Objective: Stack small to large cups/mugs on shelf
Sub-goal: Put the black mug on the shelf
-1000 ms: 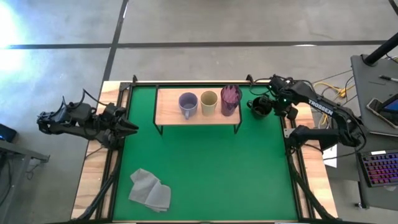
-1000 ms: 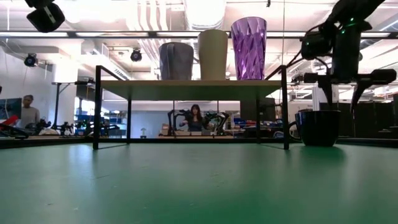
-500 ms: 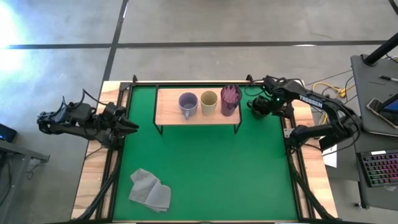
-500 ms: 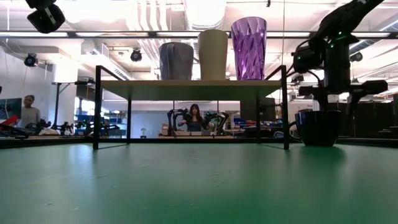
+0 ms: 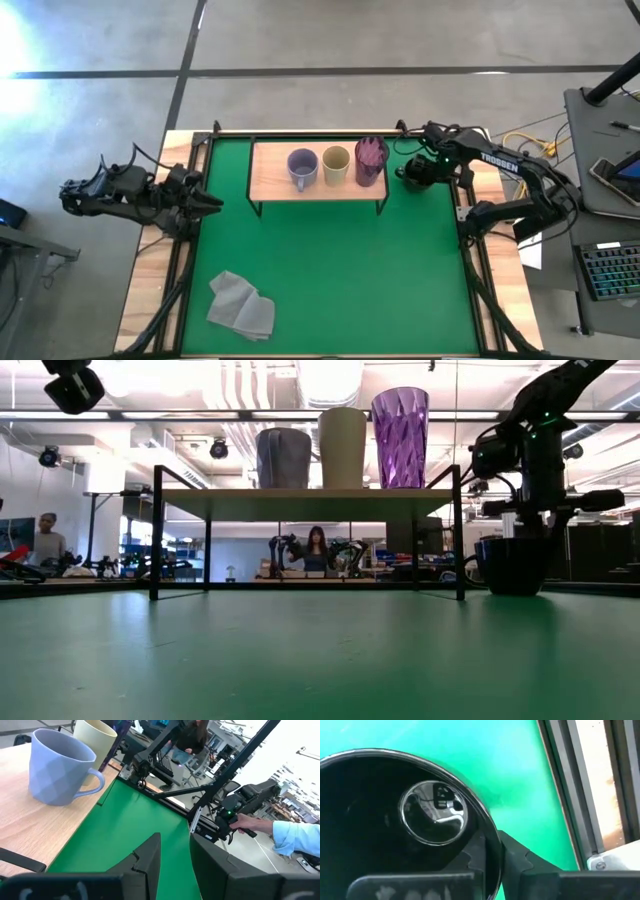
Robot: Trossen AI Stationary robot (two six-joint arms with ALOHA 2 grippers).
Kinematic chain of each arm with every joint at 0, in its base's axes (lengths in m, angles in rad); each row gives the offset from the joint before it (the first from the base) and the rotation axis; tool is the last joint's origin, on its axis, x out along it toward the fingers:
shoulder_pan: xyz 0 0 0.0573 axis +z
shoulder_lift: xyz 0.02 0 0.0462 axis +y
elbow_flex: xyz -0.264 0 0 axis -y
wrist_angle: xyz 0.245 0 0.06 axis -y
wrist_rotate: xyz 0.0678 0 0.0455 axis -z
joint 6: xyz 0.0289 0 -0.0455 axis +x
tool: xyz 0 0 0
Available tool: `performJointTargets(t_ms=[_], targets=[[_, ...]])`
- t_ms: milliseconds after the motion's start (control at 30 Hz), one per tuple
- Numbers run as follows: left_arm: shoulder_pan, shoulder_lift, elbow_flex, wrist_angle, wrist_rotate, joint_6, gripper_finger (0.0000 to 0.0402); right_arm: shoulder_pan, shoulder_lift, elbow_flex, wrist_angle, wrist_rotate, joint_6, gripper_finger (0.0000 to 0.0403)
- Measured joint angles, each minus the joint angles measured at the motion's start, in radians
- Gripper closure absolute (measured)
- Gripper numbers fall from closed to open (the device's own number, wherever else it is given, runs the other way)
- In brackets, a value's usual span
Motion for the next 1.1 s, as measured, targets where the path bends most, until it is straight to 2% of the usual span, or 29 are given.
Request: performJointTargets(t_ms=[100, 233, 400, 700, 967, 1100], targets=[[0.0, 0.0, 0.0, -0.001, -0.005, -0.021, 0.0312, 0.0, -0.006, 0.0, -0.022, 0.007, -0.015, 0.038], [0.0, 0.0, 0.0, -0.004, -0.005, -0.023, 0.0312, -0.006, -0.034, 0.001, -0.149, 0.028, -0.06, 0.038], [0.0, 0.0, -0.001, -0.006, -0.005, -0.023, 0.0312, -0.006, -0.12, -0.004, -0.256, 0.04, -0.084, 0.038], [0.0, 0.0, -0.005, -0.013, -0.005, -0.022, 0.0312, 0.013, -0.334, -0.001, -0.371, -0.094, -0.12, 0.038], [0.0, 0.0, -0.005, -0.013, -0.028, -0.018, 0.0312, 0.075, -0.485, 0.002, -0.552, -0.121, -0.196, 0.038], [0.0, 0.0, -0.005, -0.012, -0.034, -0.018, 0.0312, 0.111, -0.544, 0.006, -0.522, -0.166, -0.25, 0.038]])
